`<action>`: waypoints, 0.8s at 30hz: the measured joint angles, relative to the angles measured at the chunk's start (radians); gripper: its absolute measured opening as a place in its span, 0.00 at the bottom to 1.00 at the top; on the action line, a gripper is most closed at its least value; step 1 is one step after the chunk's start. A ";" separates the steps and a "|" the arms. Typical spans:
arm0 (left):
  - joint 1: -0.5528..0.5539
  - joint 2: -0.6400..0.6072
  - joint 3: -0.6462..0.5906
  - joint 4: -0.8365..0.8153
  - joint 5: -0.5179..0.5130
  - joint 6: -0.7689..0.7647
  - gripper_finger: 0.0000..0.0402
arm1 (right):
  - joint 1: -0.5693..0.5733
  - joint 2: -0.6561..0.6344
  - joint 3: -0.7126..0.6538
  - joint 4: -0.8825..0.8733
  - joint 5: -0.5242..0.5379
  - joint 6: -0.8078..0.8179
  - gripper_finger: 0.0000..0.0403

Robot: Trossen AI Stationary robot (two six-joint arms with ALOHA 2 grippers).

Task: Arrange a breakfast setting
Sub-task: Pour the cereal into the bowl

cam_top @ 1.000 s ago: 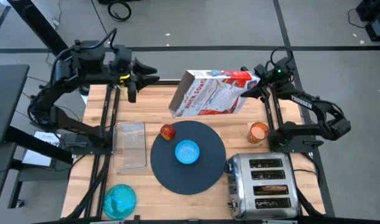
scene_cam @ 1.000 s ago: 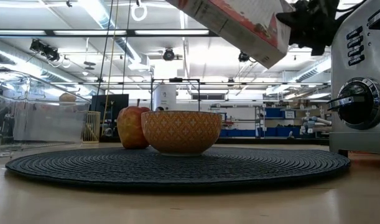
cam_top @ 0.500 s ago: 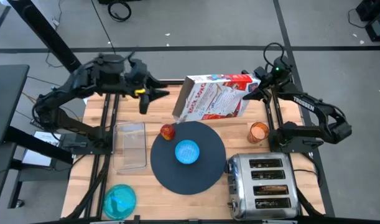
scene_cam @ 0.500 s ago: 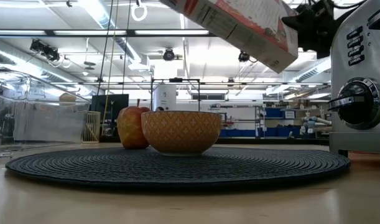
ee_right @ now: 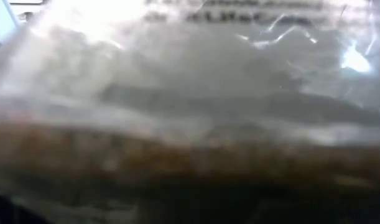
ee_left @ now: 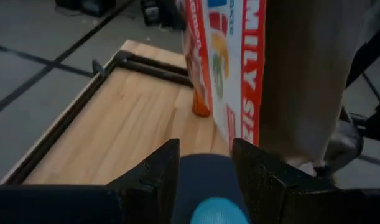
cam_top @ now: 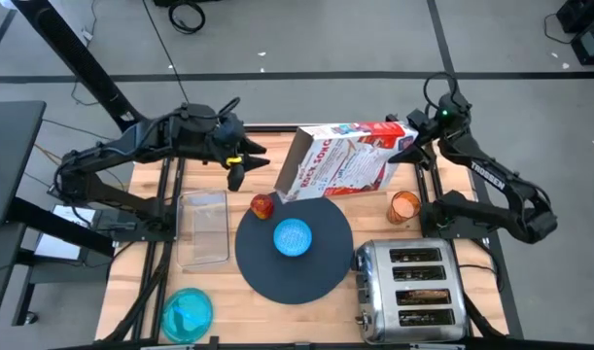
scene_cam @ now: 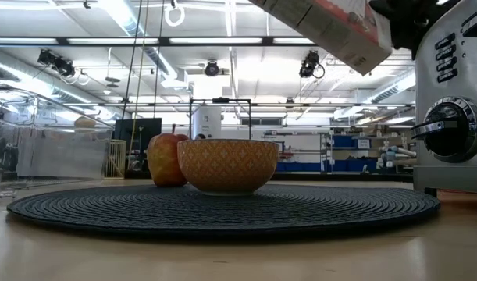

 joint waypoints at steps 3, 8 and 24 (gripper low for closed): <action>0.004 -0.007 -0.008 0.010 -0.006 0.000 0.39 | 0.000 -0.045 0.000 -0.025 0.022 0.004 0.60; 0.010 -0.017 -0.008 0.026 -0.007 -0.003 0.39 | 0.000 -0.115 0.000 -0.056 0.041 0.028 0.60; 0.010 -0.020 -0.007 0.095 -0.069 -0.037 0.39 | 0.000 -0.463 0.000 -0.368 0.156 0.129 0.60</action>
